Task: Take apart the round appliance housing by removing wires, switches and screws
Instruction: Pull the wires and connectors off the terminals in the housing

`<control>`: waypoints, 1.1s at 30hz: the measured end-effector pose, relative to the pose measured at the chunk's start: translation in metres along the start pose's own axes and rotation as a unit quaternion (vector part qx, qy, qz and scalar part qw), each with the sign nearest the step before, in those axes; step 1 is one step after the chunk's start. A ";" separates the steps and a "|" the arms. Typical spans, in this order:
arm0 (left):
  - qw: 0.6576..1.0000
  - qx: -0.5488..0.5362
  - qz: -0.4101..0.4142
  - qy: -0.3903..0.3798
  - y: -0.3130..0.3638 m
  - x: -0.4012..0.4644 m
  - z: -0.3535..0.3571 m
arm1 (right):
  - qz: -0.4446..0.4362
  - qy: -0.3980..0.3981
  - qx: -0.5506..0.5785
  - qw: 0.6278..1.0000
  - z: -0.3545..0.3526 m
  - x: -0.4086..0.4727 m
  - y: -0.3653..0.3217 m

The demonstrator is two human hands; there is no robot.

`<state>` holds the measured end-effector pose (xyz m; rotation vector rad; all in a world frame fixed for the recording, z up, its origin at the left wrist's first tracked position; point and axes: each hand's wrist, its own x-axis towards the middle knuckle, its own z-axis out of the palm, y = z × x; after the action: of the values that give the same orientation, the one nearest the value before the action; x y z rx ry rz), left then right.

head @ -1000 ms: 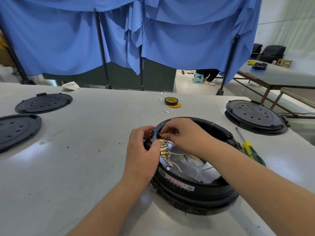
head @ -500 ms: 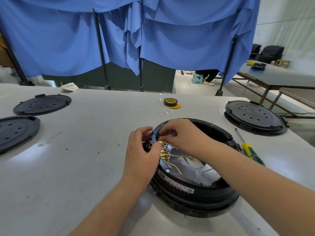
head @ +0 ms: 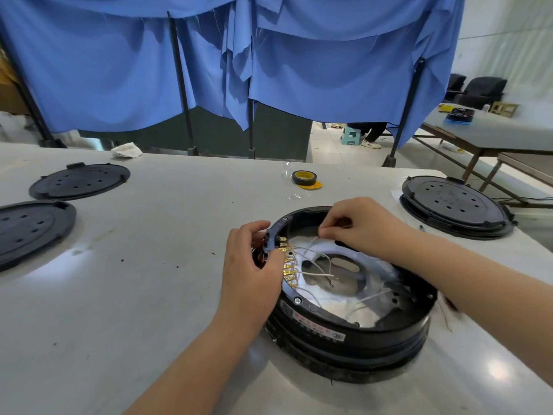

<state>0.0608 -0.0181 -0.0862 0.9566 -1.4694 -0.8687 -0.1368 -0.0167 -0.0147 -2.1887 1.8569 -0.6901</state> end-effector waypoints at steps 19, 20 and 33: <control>1.000 -0.001 0.010 -0.016 -0.004 0.003 0.002 | -0.066 0.041 -0.088 0.993 0.001 -0.006 -0.021; 1.000 0.001 0.011 -0.016 -0.004 0.003 0.002 | -0.051 0.041 -0.093 0.994 -0.003 -0.004 -0.019; 1.000 0.004 -0.001 -0.014 -0.002 0.003 0.004 | 0.168 0.106 -0.060 0.978 -0.058 0.006 0.061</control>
<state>0.0573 -0.0216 -0.0876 0.9551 -1.4961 -0.8823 -0.2162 -0.0258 0.0113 -1.8533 2.3588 -0.7822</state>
